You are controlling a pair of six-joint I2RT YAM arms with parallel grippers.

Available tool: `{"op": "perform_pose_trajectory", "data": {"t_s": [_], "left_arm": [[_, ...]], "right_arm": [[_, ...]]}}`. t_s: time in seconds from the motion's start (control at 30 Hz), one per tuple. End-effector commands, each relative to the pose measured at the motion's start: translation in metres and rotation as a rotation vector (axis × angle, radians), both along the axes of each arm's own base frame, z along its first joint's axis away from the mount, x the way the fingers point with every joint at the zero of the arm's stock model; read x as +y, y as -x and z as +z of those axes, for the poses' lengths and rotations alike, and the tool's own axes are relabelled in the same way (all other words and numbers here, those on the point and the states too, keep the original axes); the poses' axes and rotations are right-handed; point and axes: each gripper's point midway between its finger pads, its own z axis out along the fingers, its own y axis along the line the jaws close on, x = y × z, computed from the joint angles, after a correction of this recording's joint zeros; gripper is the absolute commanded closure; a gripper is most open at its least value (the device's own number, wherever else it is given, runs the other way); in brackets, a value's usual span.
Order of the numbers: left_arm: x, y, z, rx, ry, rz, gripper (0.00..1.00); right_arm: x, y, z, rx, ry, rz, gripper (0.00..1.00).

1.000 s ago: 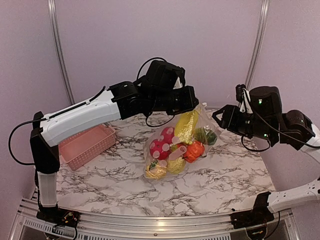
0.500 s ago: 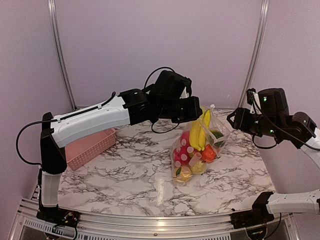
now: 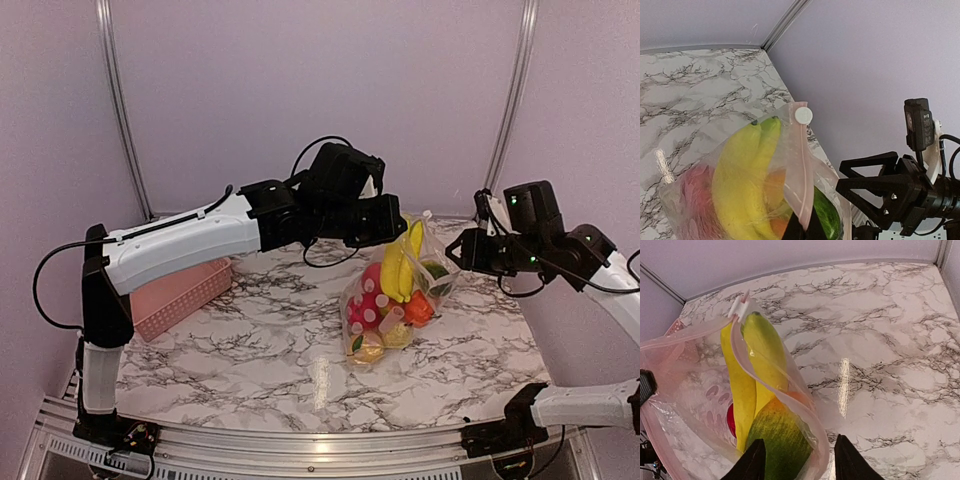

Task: Open the zip-top bag and remove the fake food
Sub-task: Open the zipper of the food storage bag at the center of the board.

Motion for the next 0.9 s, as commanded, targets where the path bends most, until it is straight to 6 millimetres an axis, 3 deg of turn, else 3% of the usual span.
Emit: {"op": "perform_pose_trajectory", "data": {"t_s": [0.0,0.23,0.43,0.53,0.6,0.87], "left_arm": [[0.007,0.003,0.028,-0.029,0.058,-0.01,1.0],[0.008,0.001,0.028,-0.03,0.058,-0.01,1.0],[0.008,0.0,0.028,-0.029,0.061,-0.012,1.0],[0.009,0.0,0.029,-0.028,0.064,-0.013,1.0],[0.008,0.001,0.033,-0.028,0.076,-0.02,1.0],[0.0,0.007,0.047,-0.011,0.133,-0.066,1.0]], "right_arm": [[-0.009,-0.008,0.003,-0.01,0.019,-0.005,0.55],[0.002,-0.007,-0.02,0.042,0.001,0.044,0.67],[0.002,-0.008,-0.018,0.037,-0.009,0.033,0.78],[-0.008,-0.012,-0.005,0.009,0.008,-0.018,0.88],[-0.013,-0.014,0.015,-0.03,0.016,-0.045,1.0],[-0.019,-0.024,0.088,-0.159,0.002,-0.081,1.0]]}}
